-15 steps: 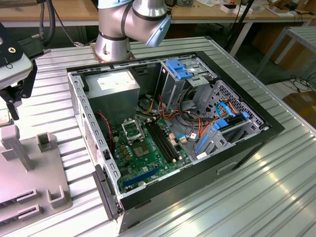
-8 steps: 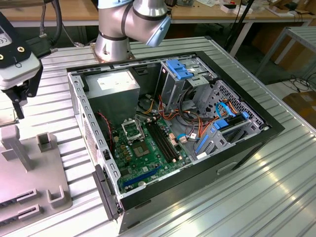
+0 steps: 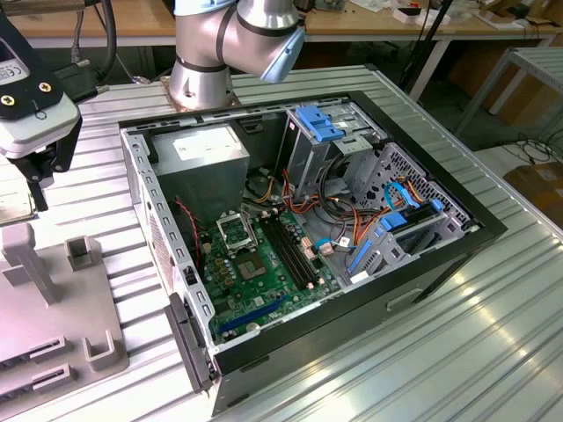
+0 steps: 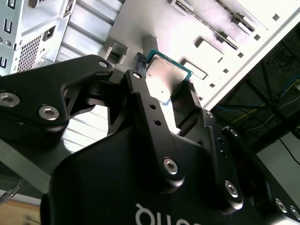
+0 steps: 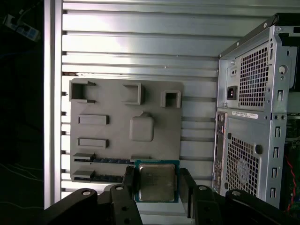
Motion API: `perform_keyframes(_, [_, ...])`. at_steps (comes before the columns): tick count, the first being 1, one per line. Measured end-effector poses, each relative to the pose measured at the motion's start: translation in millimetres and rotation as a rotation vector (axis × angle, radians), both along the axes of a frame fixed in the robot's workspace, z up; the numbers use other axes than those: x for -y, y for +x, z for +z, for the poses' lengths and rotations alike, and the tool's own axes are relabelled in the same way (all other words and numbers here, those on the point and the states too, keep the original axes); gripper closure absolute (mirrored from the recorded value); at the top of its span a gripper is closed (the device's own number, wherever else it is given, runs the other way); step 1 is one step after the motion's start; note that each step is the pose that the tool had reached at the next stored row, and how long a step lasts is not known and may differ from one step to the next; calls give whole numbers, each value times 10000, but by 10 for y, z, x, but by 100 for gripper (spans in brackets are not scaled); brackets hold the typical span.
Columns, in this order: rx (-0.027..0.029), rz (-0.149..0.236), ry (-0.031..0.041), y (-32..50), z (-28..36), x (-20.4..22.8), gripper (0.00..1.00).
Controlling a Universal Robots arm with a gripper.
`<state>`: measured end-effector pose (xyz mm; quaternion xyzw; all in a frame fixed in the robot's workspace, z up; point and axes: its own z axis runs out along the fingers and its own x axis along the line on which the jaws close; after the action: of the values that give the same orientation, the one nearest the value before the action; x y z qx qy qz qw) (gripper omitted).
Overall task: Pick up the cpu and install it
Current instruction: 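Pick up the cpu and move it towards the insertion slot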
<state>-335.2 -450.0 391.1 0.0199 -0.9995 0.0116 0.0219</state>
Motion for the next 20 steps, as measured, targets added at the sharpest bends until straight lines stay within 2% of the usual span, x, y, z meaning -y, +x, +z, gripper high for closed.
perform_keyframes(20, [0,-1,0,128,0,0,53])
